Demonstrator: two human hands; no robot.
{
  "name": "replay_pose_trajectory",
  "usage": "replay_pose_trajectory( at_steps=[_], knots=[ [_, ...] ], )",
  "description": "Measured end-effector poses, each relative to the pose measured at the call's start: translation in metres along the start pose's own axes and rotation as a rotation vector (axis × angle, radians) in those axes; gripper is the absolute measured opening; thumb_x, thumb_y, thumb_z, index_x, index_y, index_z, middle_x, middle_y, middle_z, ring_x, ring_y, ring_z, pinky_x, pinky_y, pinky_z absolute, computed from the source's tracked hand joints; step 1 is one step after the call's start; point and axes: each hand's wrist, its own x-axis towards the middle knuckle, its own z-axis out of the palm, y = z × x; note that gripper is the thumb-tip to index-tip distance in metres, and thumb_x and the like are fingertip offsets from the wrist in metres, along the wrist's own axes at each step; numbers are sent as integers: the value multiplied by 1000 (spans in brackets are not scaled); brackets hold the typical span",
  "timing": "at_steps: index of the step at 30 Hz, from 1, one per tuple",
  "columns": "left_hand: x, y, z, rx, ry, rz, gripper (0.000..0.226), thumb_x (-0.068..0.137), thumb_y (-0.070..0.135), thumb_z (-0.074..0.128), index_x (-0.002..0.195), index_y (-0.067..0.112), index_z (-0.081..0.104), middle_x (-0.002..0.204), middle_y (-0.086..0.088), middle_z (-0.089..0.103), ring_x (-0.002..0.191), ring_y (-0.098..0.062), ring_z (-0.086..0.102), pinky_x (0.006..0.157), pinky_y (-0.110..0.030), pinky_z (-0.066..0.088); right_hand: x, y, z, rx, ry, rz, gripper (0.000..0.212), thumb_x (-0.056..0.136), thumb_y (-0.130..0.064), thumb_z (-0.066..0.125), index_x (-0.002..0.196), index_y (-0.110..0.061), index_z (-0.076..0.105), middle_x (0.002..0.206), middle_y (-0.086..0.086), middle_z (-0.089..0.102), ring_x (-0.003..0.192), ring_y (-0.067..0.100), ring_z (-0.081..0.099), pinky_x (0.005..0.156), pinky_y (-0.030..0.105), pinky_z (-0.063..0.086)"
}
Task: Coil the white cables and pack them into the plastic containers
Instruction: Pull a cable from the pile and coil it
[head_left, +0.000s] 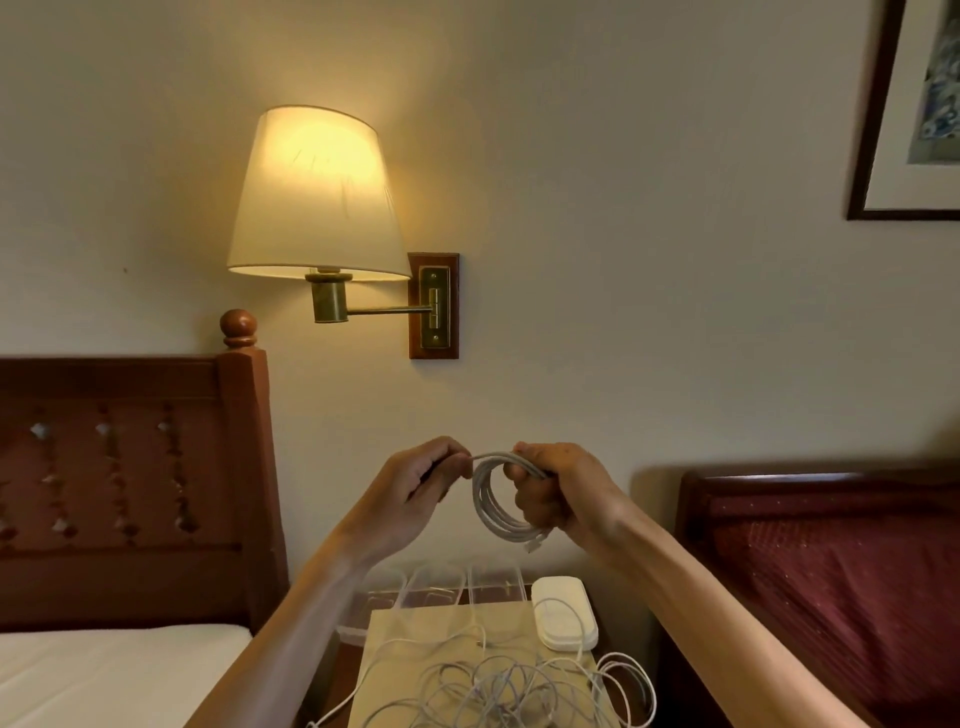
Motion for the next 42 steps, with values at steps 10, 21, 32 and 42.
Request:
replay_pose_trajectory(
  at_steps=[10, 21, 32, 42],
  knots=[
    [4, 0, 22, -301, 326, -294, 25, 85, -8, 64, 89, 14, 75, 82, -1, 77, 79, -13, 73, 74, -23, 59, 7, 7, -1, 315, -52, 69, 43, 104, -18, 27, 66, -12, 49, 49, -6, 21, 43, 9, 16, 44, 24, 17],
    [-3, 25, 36, -1085, 62, -655, 25, 93, 23, 56, 89, 10, 76, 81, -7, 58, 84, -24, 59, 90, -49, 52, 17, 5, -1, 248, 42, 39, 42, 105, -18, 25, 69, -11, 47, 50, -5, 24, 43, 9, 20, 42, 21, 26],
    [-30, 38, 59, 400, 194, -299, 26, 104, 25, 37, 108, 22, 62, 72, 5, 71, 60, -10, 66, 65, -35, 59, 33, -11, 0, 13, 274, -39, 34, 100, -12, 31, 69, -13, 47, 48, -6, 28, 42, 10, 23, 43, 22, 24],
    [-17, 17, 30, 39, 84, -334, 62, 98, -1, 44, 148, 31, 26, 129, 18, 51, 118, 4, 48, 89, -10, 38, 31, -8, 11, -37, 117, -55, 39, 103, -17, 29, 68, -14, 47, 51, -4, 28, 45, 11, 22, 45, 23, 25]
  ],
)
